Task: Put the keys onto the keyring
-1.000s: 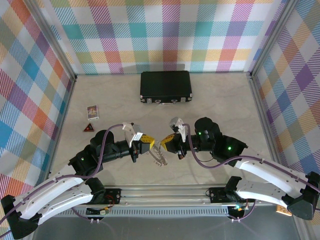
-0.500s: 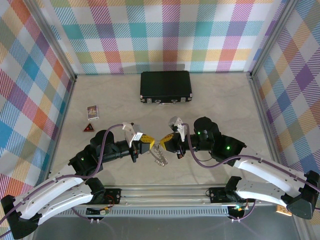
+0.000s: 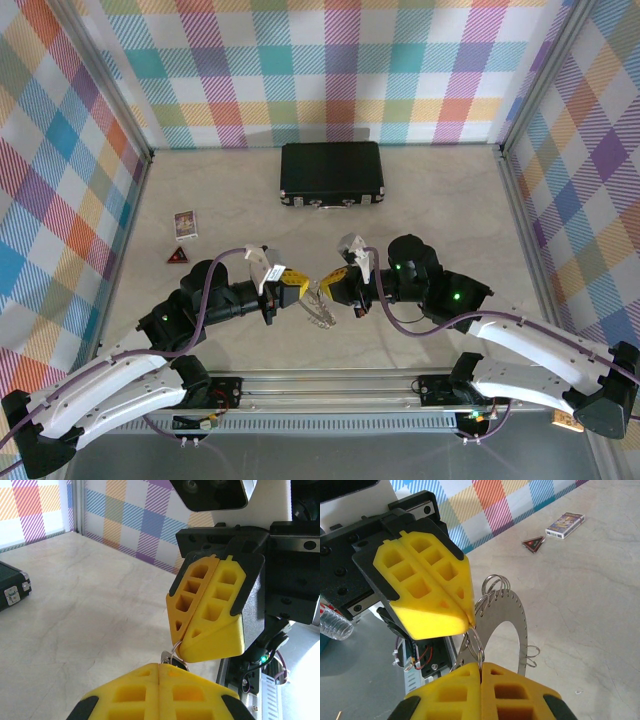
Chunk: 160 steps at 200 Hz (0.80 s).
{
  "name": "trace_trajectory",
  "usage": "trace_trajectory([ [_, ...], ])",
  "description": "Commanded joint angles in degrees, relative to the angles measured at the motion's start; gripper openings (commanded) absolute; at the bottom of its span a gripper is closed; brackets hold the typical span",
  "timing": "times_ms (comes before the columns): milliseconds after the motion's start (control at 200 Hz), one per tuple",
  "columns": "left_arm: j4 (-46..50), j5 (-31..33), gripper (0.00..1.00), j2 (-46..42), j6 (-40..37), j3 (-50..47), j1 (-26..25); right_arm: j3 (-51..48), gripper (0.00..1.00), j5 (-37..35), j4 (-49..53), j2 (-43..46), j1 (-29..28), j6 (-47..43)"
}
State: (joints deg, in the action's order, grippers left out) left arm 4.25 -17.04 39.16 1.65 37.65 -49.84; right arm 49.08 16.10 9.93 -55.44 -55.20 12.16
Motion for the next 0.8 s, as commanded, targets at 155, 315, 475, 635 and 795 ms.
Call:
trace_trajectory([
  [155, -3.5, -1.2, 0.00, -1.0, -0.6, 0.2, -0.2, -0.7, 0.00, -0.1, -1.1, 0.5, -0.2, -1.3],
  [315, -2.9, -1.0, 0.00, -1.3, -0.6, 0.4, -0.2, -0.7, 0.00, 0.0, -1.3, 0.9, -0.2, -1.3],
  [475, -3.1, -0.9, 0.00, -1.3, -0.6, 0.3, -0.2, -0.7, 0.00, 0.5, -1.0, 1.9, -0.2, -1.5],
  [635, -2.6, -0.5, 0.00, -1.3, -0.5, 0.4, -0.2, -1.3, 0.00, -0.7, 2.2, 4.8, -0.2, -1.2],
  [795, -3.5, -0.9, 0.00, -0.9, -0.5, 0.1, -0.2, -4.3, 0.00, 0.2, 4.9, 3.0, 3.2, 0.6],
])
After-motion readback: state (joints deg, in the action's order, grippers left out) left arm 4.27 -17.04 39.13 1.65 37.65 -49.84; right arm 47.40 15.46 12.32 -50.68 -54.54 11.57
